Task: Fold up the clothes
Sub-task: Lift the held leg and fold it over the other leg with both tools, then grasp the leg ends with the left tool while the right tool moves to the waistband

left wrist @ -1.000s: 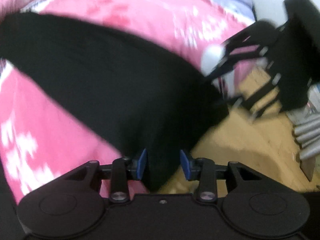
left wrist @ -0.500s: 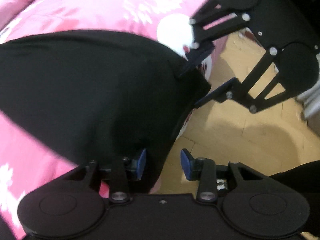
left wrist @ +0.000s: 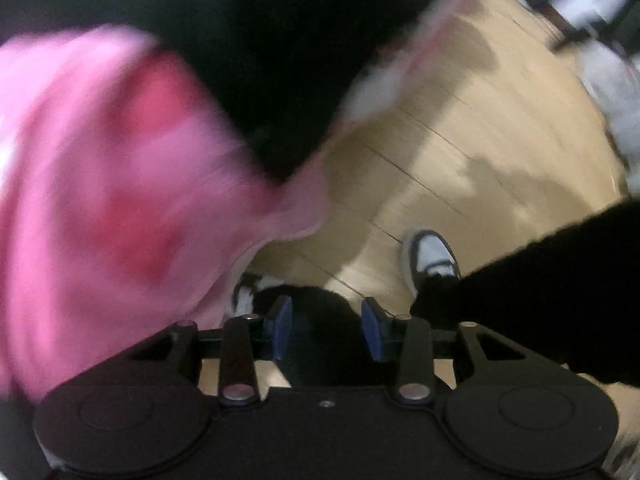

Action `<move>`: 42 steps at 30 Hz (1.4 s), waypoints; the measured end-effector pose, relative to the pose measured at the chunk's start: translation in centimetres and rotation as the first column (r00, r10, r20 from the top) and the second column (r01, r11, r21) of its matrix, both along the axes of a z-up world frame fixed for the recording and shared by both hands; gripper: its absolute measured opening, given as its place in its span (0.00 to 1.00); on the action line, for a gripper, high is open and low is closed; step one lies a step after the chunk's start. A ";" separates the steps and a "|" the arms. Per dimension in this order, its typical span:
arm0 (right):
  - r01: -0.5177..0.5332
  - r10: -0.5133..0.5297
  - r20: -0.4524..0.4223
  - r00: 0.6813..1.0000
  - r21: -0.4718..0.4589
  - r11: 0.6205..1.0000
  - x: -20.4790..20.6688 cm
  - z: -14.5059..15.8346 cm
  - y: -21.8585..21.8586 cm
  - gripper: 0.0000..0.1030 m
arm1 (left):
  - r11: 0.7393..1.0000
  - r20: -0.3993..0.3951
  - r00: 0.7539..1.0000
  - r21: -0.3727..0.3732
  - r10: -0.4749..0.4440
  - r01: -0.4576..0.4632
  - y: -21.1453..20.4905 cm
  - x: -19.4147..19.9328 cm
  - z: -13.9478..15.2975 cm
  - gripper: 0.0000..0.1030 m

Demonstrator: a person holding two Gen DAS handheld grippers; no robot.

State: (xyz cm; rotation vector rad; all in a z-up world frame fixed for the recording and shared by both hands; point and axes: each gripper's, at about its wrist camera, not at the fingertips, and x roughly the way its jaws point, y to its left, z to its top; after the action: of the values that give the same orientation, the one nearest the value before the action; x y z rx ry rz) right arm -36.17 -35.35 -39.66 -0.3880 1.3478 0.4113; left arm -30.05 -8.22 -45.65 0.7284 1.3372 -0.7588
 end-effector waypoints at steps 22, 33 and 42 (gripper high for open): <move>0.044 -0.111 0.277 0.954 0.235 0.971 19.8 9.0 12.9 0.39 | 0.580 0.026 0.605 -0.317 0.796 -0.750 20.0 4.0 12.8 0.38; -0.028 -0.065 0.352 0.934 0.251 0.968 30.5 13.5 22.8 0.42 | 0.531 0.062 0.549 -0.363 0.833 -0.766 28.9 11.3 13.7 0.39; -0.061 -0.058 0.379 0.923 0.296 0.953 34.6 13.2 27.0 0.42 | 0.553 0.000 0.582 -0.314 0.813 -0.772 29.5 12.3 11.3 0.39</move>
State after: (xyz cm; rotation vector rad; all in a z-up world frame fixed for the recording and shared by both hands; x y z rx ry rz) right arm -1.62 -8.36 -26.48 -0.1988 0.8825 0.5063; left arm -17.77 21.28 -34.35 -0.1125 1.2112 -0.1217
